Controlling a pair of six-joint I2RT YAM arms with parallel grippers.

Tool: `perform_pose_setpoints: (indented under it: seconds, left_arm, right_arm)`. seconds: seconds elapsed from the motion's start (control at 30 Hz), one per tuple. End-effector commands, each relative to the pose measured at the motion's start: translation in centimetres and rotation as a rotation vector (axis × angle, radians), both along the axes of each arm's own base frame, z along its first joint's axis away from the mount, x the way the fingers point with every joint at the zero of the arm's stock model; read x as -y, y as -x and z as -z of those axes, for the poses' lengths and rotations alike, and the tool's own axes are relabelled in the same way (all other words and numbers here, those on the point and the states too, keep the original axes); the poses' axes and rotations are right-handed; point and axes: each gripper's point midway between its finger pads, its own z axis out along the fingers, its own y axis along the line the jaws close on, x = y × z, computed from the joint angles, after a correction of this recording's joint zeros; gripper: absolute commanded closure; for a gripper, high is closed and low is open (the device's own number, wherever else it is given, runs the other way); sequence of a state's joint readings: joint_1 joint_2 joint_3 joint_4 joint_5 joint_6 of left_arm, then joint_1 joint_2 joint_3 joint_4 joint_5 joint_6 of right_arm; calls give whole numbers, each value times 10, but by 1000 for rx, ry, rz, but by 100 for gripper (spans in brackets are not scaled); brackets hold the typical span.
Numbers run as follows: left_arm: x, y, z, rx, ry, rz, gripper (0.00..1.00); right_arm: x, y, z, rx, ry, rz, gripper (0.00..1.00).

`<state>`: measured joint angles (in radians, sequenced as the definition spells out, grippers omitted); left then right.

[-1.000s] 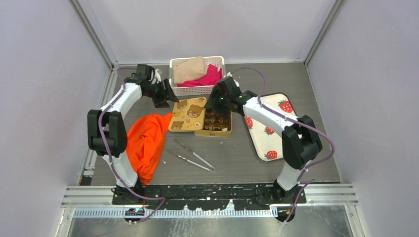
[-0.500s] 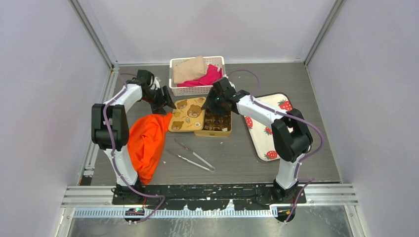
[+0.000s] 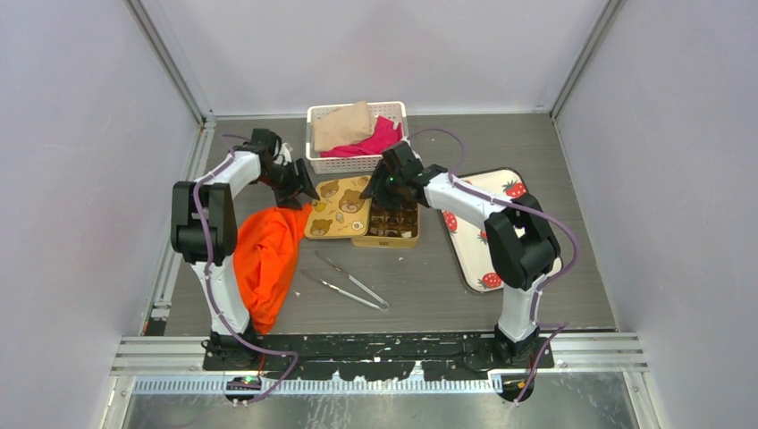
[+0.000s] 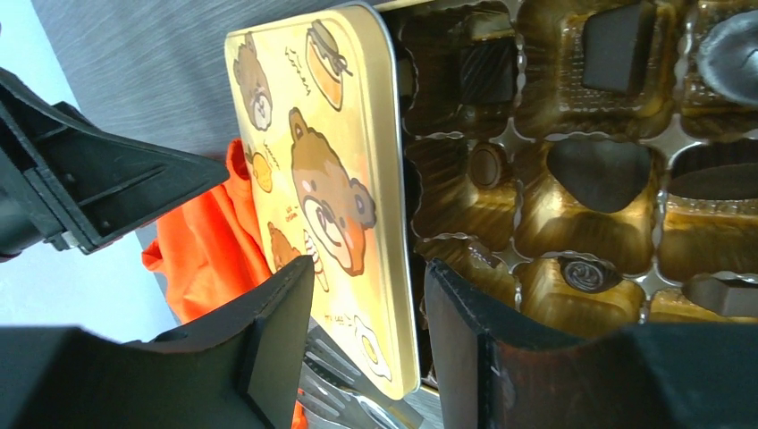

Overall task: Pack the chocolate
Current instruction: Pick up the box lid from the center of the board.

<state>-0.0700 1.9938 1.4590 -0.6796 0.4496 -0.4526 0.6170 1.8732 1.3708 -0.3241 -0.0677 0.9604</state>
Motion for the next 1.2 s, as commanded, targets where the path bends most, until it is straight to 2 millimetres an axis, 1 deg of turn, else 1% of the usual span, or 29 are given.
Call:
perform_pose_setpoints:
  seconds: [0.0, 0.27, 0.33, 0.43, 0.5, 0.63, 0.83, 0.93, 1.03, 1.17]
  left_arm:
    - [0, -14, -14, 59, 11, 33, 38]
    - [1, -20, -14, 64, 21, 45, 39]
    - [3, -23, -20, 84, 29, 45, 39]
    - [6, -32, -35, 139, 50, 27, 39]
    - [9, -37, -40, 157, 70, 24, 39]
    - [16, -40, -34, 134, 100, 30, 39]
    - [9, -41, -19, 120, 34, 28, 39]
    - [11, -41, -7, 86, 33, 45, 39]
    - [11, -43, -2, 81, 34, 52, 39]
    - [7, -44, 4, 79, -2, 74, 39]
  right_arm:
    - [-18, -11, -23, 62, -72, -6, 46]
    - [-22, -10, -20, 54, -79, -13, 47]
    - [-22, -10, -19, 53, -80, -13, 47]
    - [-22, -10, -17, 49, -79, -10, 48]
    - [-23, -10, -15, 47, -86, -6, 47]
    - [-24, -11, -13, 41, -87, -6, 48]
    - [-24, -12, -11, 42, -80, -9, 48]
    - [-24, -12, -12, 43, -75, -14, 47]
    - [-24, -12, -11, 40, -69, -17, 48]
    - [-25, -13, -12, 42, -72, -17, 47]
